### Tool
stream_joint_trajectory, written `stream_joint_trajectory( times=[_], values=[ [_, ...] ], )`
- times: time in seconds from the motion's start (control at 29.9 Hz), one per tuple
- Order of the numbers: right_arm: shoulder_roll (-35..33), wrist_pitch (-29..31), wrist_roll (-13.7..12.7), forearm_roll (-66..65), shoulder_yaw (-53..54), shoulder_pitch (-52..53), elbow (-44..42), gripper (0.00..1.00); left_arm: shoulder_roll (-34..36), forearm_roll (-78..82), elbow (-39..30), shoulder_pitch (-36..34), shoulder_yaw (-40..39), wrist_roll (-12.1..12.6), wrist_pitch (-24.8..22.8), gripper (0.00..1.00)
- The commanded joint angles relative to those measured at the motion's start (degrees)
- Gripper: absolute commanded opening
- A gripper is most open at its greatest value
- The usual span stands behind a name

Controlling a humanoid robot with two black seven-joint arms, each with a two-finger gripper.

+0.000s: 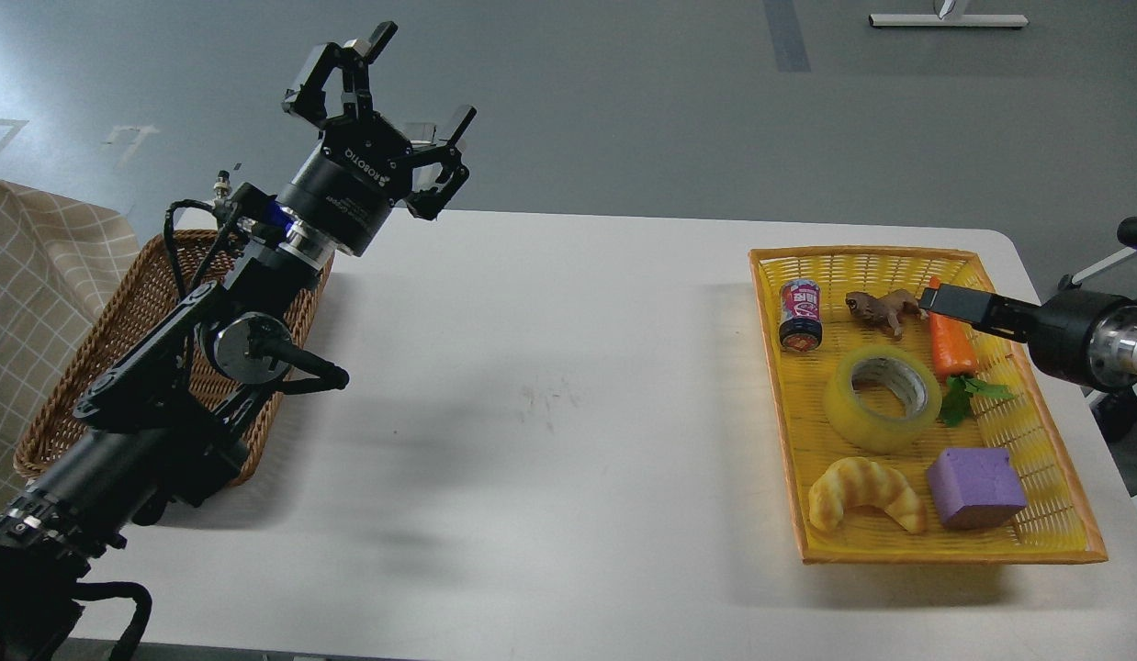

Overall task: Place and transfer tape with both arms
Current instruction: 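Move the right gripper down over the yellow tape roll in the tray, then hook the right gripper into the tape roll's hole and grip it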

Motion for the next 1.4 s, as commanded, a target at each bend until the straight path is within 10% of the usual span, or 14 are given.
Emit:
stream_joint_trajectory(
  times=[0.0, 1.37],
  values=[
    [-0.1, 0.0, 0.1, -2.0, -2.4, 1.1, -0.1, 1.0, 0.0, 0.0, 0.0, 0.0, -0.1, 0.0, 0.0, 0.98],
    [7.3, 0.0, 0.0, -21.4, -9.1, 1.4, -3.9, 0.84, 0.0, 0.0, 0.0, -0.3, -0.1, 0.0, 0.0, 0.98]
  ],
)
